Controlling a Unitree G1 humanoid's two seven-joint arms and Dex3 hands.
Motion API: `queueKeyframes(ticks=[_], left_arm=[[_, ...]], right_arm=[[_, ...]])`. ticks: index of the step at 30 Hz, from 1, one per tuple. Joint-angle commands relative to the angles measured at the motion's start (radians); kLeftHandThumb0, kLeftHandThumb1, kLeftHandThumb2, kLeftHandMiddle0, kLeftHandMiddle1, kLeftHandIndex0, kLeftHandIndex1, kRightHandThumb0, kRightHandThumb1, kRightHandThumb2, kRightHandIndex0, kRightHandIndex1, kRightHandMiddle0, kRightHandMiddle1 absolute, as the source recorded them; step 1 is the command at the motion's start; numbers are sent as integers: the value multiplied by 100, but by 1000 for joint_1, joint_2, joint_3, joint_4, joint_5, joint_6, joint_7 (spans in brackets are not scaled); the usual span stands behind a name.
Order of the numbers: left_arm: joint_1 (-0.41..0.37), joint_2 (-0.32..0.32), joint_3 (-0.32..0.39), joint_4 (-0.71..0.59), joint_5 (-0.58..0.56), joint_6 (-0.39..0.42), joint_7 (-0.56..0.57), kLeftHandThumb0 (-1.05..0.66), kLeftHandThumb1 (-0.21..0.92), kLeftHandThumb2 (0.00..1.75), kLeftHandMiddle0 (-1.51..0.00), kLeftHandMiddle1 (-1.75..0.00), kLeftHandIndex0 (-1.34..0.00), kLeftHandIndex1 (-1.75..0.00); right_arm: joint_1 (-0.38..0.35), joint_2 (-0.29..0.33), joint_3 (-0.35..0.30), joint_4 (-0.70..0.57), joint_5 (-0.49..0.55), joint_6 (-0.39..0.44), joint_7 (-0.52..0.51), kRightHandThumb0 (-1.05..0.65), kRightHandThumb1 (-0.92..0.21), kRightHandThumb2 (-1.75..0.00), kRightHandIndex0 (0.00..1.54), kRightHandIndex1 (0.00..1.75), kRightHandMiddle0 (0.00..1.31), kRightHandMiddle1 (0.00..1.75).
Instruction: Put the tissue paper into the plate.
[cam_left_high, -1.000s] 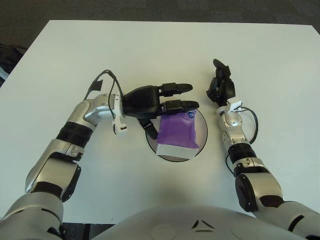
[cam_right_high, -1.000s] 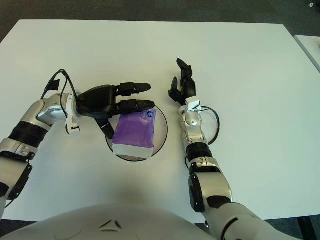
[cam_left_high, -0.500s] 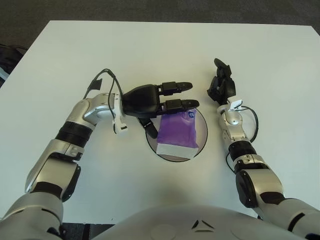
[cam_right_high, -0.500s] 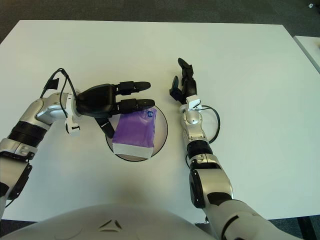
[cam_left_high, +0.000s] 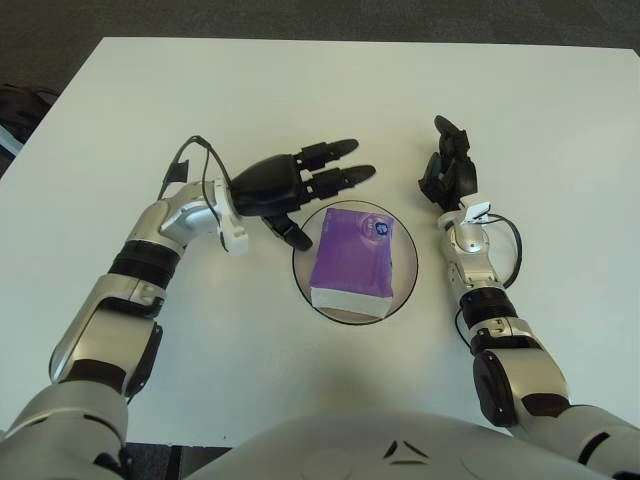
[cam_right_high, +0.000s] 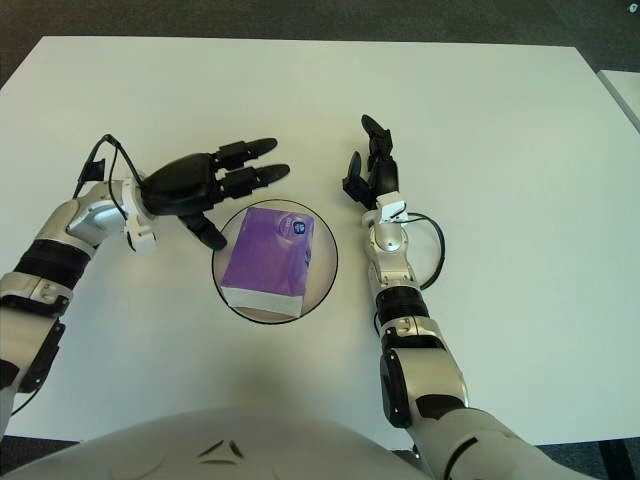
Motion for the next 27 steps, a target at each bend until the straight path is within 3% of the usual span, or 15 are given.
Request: queueKeyframes(ticks=[1, 7, 11, 13, 17, 22, 24, 27], left_arm=[[-48, 4, 41, 102, -160, 71, -49, -105, 92, 88, 0, 0, -1, -1], [-12, -20, 97, 215, -364, 117, -134, -100, 92, 98, 0, 0, 0, 0], [-14, -103, 114, 122, -450, 201, -128, -96, 92, 105, 0, 0, 0, 0], [-7, -109, 126, 110, -493, 217, -150, -95, 92, 106, 0, 0, 0, 0], [43, -140, 184, 73, -651, 359, -213, -92, 92, 111, 0, 0, 0, 0], [78, -194, 284, 170, -782, 414, -258, -89, 92, 113, 0, 0, 0, 0], [84, -205, 332, 290, -788, 427, -226, -87, 92, 114, 0, 0, 0, 0], [77, -232, 344, 328, -732, 451, -105, -87, 92, 116, 0, 0, 0, 0]], right_arm=[[192, 51, -3, 54, 34, 155, 10, -76, -92, -87, 24, 3, 0, 56], [204, 58, -5, 23, 34, 188, 19, -76, -92, -89, 23, 2, 0, 51], [215, 61, -6, 2, 36, 201, 19, -76, -92, -90, 23, 2, 0, 50], [220, 62, -6, -8, 37, 205, 19, -76, -92, -90, 24, 2, 0, 50], [232, 65, -8, -27, 39, 214, 18, -75, -92, -90, 25, 2, 0, 52], [243, 67, -9, -43, 37, 222, 19, -74, -92, -89, 25, 2, 0, 53], [245, 67, -8, -46, 36, 226, 19, -74, -92, -89, 25, 1, 0, 53], [250, 67, -7, -54, 35, 232, 21, -74, -92, -89, 25, 1, 0, 53]])
